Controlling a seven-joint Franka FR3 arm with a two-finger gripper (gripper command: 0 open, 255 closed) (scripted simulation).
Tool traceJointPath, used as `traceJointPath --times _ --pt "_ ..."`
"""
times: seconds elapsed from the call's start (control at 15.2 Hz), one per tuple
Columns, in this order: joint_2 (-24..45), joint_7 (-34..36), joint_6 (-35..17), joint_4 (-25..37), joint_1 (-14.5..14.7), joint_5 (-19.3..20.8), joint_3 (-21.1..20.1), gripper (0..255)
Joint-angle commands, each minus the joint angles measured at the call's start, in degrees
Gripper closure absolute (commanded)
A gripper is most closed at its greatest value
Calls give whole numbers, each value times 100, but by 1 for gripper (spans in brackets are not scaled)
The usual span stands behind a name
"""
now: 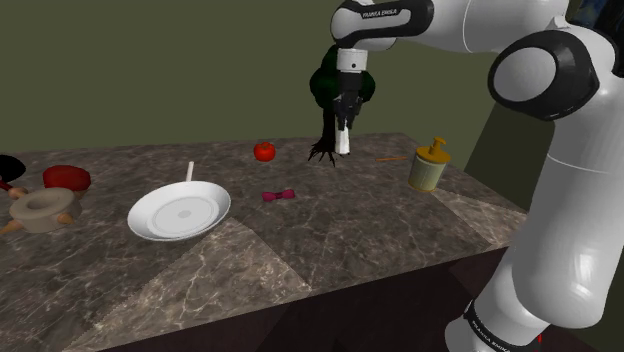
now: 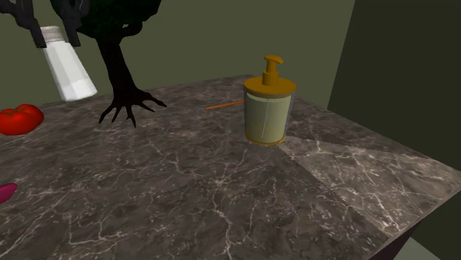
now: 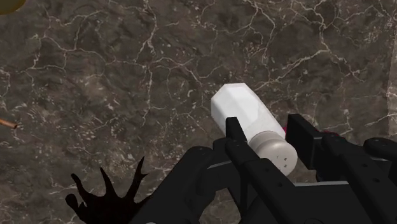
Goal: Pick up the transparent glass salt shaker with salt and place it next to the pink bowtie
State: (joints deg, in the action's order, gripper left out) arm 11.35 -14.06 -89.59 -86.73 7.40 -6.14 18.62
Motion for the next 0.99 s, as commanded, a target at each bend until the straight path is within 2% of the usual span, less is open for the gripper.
traceJointPath --times 0.0,0.4,0.92 --pt "72 256 52 138 139 -37 -101 255" --pt "356 991 118 539 560 -143 -398 255" --pt "309 951 -516 -143 595 -137 -408 255"
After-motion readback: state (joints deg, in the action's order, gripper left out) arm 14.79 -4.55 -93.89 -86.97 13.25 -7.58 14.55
